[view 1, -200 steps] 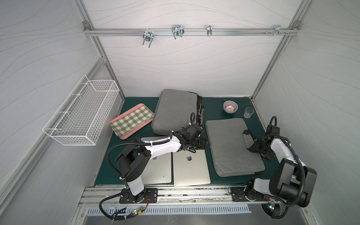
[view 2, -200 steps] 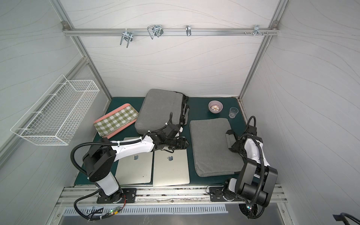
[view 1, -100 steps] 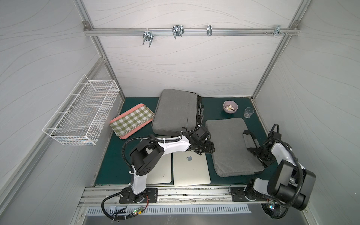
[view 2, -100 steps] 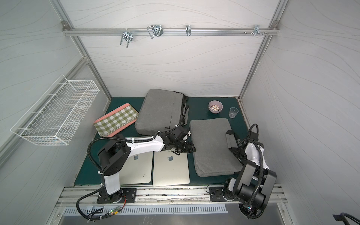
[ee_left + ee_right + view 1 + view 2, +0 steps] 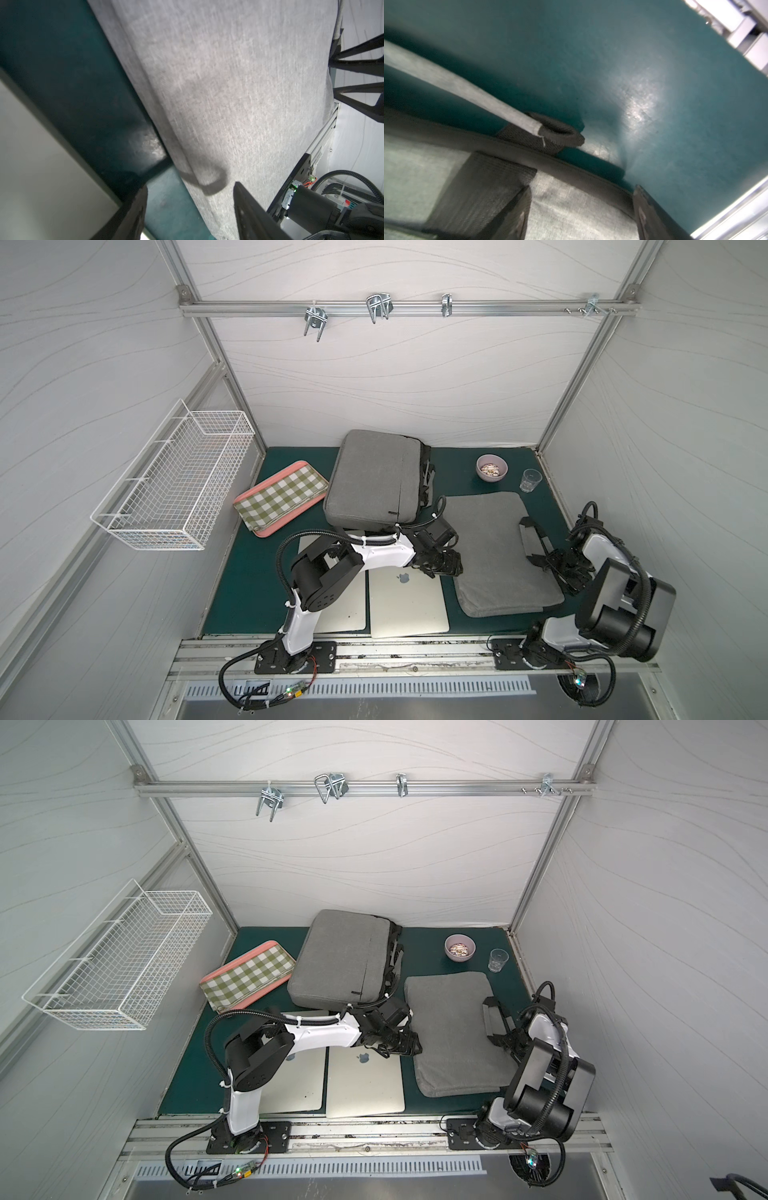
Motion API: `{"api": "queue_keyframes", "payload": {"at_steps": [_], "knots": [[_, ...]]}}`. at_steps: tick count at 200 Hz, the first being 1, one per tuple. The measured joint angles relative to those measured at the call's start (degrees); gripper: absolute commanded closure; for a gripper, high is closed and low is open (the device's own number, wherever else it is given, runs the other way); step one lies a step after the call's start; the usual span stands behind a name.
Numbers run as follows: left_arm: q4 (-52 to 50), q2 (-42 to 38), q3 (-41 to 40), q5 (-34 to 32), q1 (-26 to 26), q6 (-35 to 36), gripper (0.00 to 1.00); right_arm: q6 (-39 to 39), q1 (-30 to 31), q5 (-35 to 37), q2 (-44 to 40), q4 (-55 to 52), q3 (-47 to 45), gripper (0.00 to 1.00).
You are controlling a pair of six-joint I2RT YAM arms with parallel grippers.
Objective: Open the zippered laptop bag and take out the laptop
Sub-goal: Pick up the zippered laptop bag from the center of the board.
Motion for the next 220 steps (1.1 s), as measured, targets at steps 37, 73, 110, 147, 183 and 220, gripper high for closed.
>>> {"api": "queue_keyframes", "payload": {"at_steps": [37, 73, 110, 147, 183, 220], "knots": [[-0.48, 2.49, 2.95, -0.07, -1.25, -0.52, 0.37, -0.11, -0.20, -2.03, 1.81, 0.70, 0.63, 0.38], [0.11, 3.32, 3.56, -0.20, -1.38, -1.92, 0.48, -0.24, 0.35, -2.84, 1.95, 1.18, 0.83, 0.47], [0.17, 3.32, 3.65, -0.22, -1.44, -3.23, 0.68, -0.26, 2.08, -2.03, 2.01, 1.81, 0.76, 0.58], [0.26, 3.06, 3.74, -0.28, -1.07, -4.00, 0.84, -0.85, 3.74, -2.23, 1.68, 3.21, 0.46, 0.79], [0.44, 2.75, 3.74, -0.28, -1.11, -4.04, 0.96, -1.38, 5.42, -1.46, 0.42, 4.17, -0.31, 0.91], [-0.92, 2.14, 3.76, -0.59, -0.66, -4.09, 1.00, -1.03, 7.98, -1.68, -2.89, 3.74, -1.86, 1.00]]}}
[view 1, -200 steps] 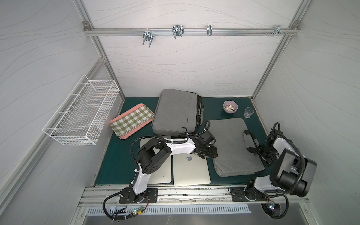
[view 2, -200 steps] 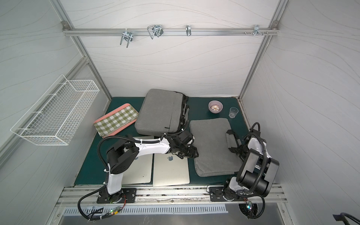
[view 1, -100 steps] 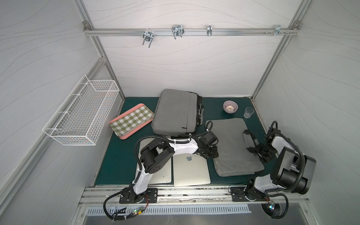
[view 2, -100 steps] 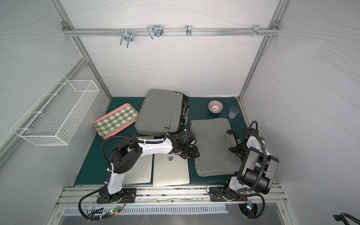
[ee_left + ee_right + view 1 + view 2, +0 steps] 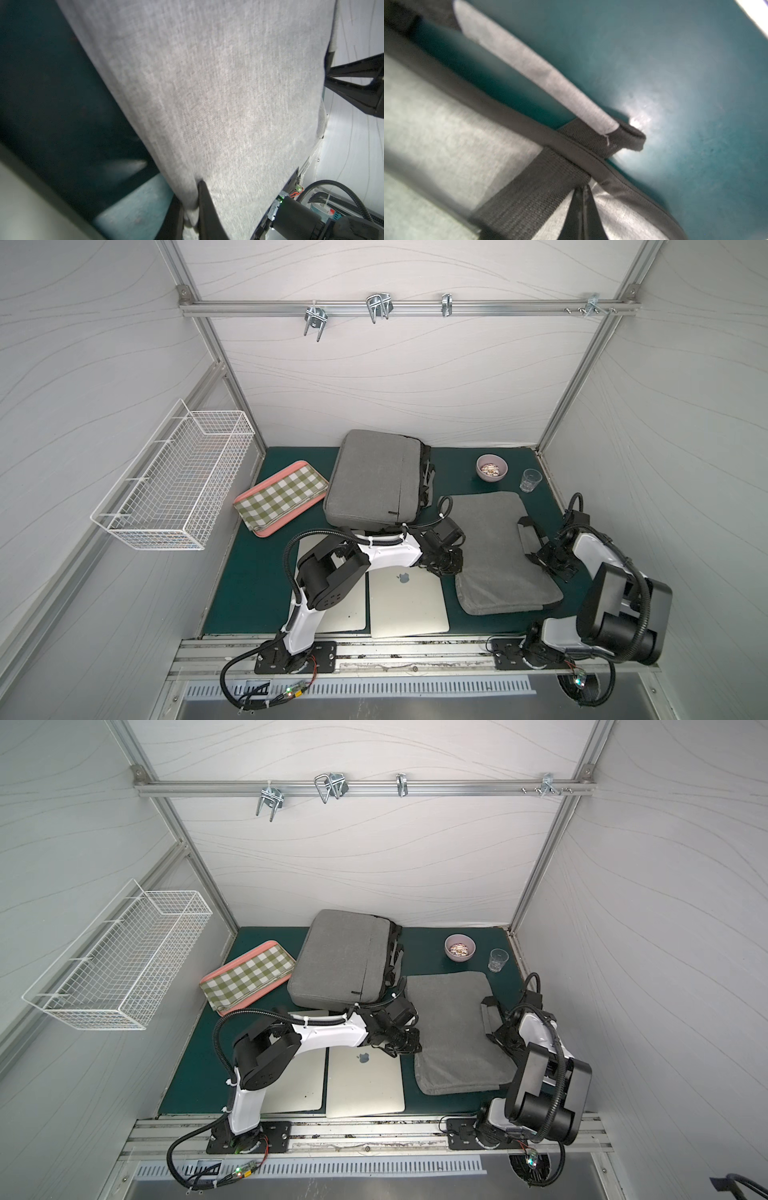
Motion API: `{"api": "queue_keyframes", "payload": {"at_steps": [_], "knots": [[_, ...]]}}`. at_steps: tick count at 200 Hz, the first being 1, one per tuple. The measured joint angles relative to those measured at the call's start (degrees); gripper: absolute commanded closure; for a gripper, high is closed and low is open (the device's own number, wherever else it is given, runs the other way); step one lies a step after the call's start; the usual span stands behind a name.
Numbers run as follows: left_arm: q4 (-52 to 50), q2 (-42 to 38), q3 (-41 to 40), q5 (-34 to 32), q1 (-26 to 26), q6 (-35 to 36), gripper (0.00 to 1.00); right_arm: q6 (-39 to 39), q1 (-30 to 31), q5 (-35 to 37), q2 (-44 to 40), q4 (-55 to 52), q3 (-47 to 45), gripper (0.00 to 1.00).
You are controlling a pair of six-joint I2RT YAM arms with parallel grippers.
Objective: Open the zippered laptop bag and take out the laptop
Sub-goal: Pick up the zippered laptop bag from the center of the board.
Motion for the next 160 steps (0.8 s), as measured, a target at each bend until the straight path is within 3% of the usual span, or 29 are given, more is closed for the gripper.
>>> {"api": "queue_keyframes", "payload": {"at_steps": [48, 103, 160], "knots": [[-2.62, -2.08, 0.00, 0.28, 1.77, 0.26, 1.00, 0.00, 2.75, -5.90, -4.66, -4.57, -0.57, 1.00], [-7.72, -5.27, 2.12, 1.25, 3.87, 3.91, 1.00, 1.31, 10.21, -9.55, -10.47, -9.92, 1.11, 1.00], [-12.48, -5.60, 2.95, 2.56, 9.31, 8.83, 1.00, 0.37, 10.75, -6.67, -12.44, -11.50, 2.78, 0.57]]}}
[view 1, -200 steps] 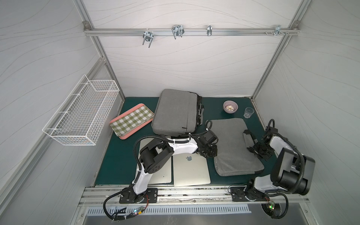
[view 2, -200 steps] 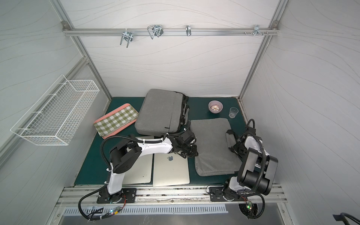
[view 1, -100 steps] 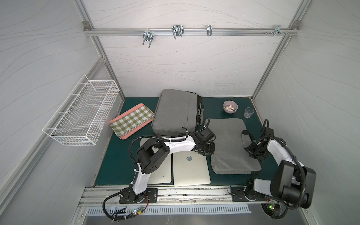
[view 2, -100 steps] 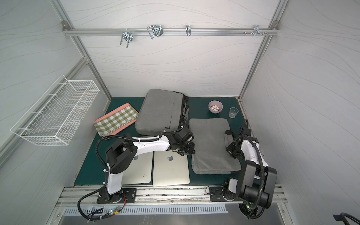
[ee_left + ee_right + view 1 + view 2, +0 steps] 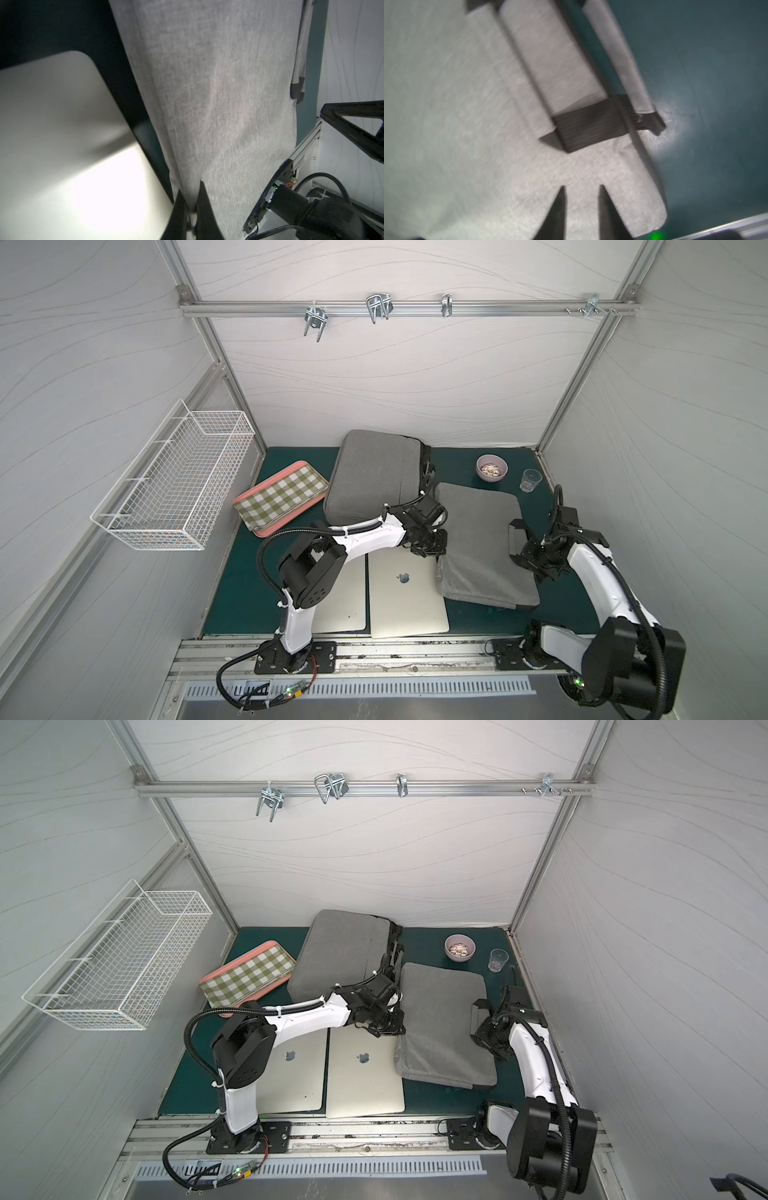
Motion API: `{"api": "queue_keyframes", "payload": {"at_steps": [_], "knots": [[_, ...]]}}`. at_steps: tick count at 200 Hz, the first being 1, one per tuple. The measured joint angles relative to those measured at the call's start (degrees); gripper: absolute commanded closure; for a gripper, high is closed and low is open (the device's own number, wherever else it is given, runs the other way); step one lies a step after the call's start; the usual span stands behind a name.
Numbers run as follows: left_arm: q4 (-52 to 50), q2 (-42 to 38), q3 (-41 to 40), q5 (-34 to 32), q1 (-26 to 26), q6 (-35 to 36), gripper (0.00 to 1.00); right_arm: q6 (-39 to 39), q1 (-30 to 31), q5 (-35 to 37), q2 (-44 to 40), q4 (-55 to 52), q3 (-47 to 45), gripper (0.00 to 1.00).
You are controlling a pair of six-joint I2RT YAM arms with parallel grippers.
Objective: Open the zippered laptop bag and take out the laptop
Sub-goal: Pick up the zippered laptop bag from the center of the board.
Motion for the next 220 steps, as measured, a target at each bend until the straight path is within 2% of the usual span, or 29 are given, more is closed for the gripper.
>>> {"api": "queue_keyframes", "payload": {"at_steps": [17, 35, 115, 151, 177, 207, 220], "knots": [[-2.25, 0.00, 0.79, -0.24, 1.33, 2.08, 1.00, -0.59, 0.00, 0.24, 0.37, 0.09, -0.02, 0.50], [-4.61, 0.02, 2.34, -0.61, 2.54, 4.02, 1.00, -0.48, 0.00, -0.09, 0.44, 1.05, -0.70, 0.48], [-10.93, 3.72, 8.66, -4.72, 4.02, 10.16, 1.00, 1.84, 0.85, -2.36, 0.87, 8.09, -11.37, 0.45], [-11.93, 5.92, 10.03, -5.38, 4.04, 11.13, 1.00, 3.08, 1.46, -3.13, 1.60, 10.67, -12.61, 0.46], [-11.93, 6.47, 10.51, -5.20, 4.02, 11.13, 1.00, 3.82, 2.32, -3.54, 2.97, 11.65, -12.31, 0.56], [-12.15, 8.09, 12.09, -5.20, 4.00, 11.08, 1.00, 4.02, 3.69, -4.83, 3.93, 12.98, -11.76, 0.86], [-12.13, 8.55, 12.44, -5.31, 4.00, 11.08, 1.00, 3.82, 3.78, -4.81, 3.48, 12.79, -11.74, 0.95]]}}
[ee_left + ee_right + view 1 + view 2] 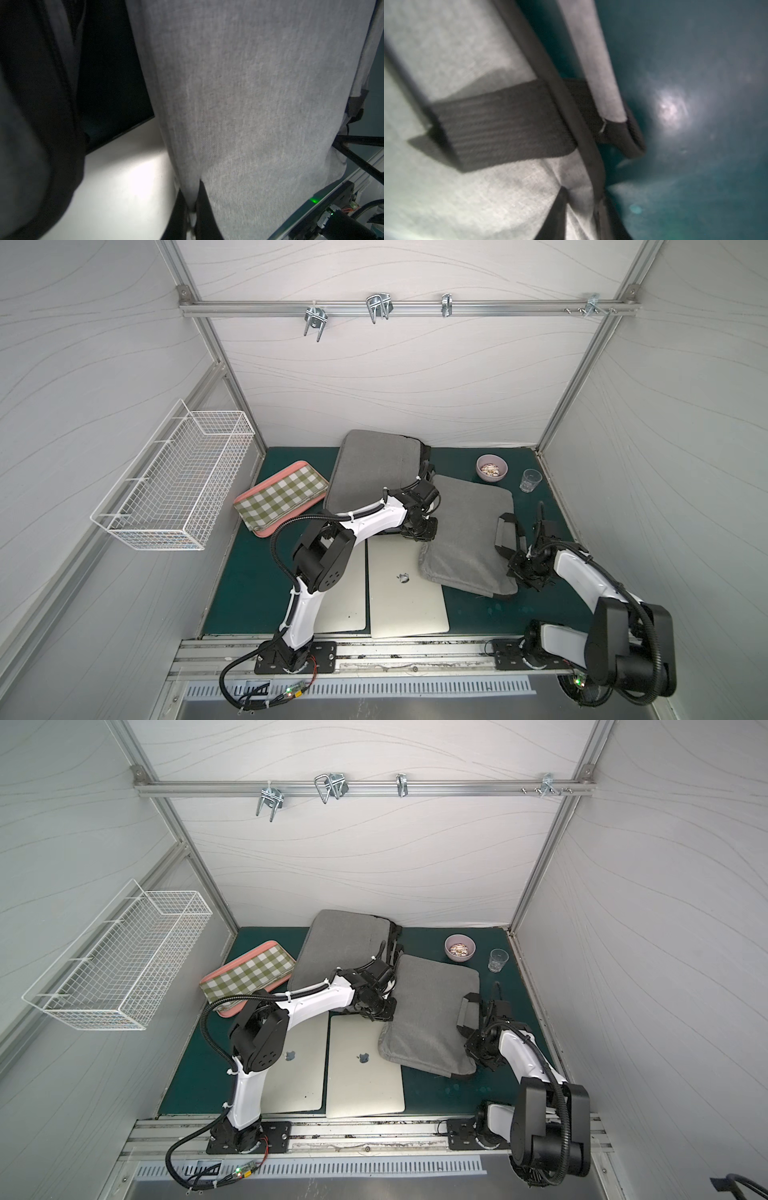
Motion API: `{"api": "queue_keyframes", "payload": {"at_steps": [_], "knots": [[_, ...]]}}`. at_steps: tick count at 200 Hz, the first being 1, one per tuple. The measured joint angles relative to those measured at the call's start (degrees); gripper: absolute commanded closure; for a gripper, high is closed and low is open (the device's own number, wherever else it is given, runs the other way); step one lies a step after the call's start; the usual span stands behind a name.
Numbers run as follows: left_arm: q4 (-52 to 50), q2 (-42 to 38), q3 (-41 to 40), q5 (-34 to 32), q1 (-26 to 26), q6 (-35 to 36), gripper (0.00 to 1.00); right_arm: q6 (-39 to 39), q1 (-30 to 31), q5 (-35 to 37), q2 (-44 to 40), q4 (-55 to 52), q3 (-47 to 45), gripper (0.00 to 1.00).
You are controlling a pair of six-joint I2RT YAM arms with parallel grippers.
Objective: Open the zippered laptop bag and take out the laptop
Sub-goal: Pick up the zippered laptop bag from the center of the board.
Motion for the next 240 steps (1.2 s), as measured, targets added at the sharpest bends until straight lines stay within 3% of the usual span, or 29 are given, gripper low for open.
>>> {"api": "queue_keyframes", "payload": {"at_steps": [10, 75, 144, 189, 240], "knots": [[0.00, 0.02, 0.02, -0.07, 0.00, 0.00, 1.00, -0.15, 0.11, 0.07, -0.70, -0.13, -0.09, 1.00], [-0.79, 0.02, 0.68, -0.55, -0.02, 0.72, 1.00, 0.02, 0.96, 0.63, -5.05, -0.57, -1.03, 1.00], [-6.88, -3.30, 5.66, -4.33, 0.70, 3.91, 1.00, -0.92, 4.94, 0.20, -15.10, -9.84, 5.68, 1.00], [-11.50, -5.53, 10.10, -3.52, 4.33, 7.52, 1.00, 5.35, 13.68, -3.15, -17.77, -11.04, 5.73, 1.00], [-17.68, -5.53, 16.68, -2.16, 9.16, 13.42, 1.00, 17.84, 29.73, -3.23, -18.01, -7.17, 5.60, 1.00]]}}
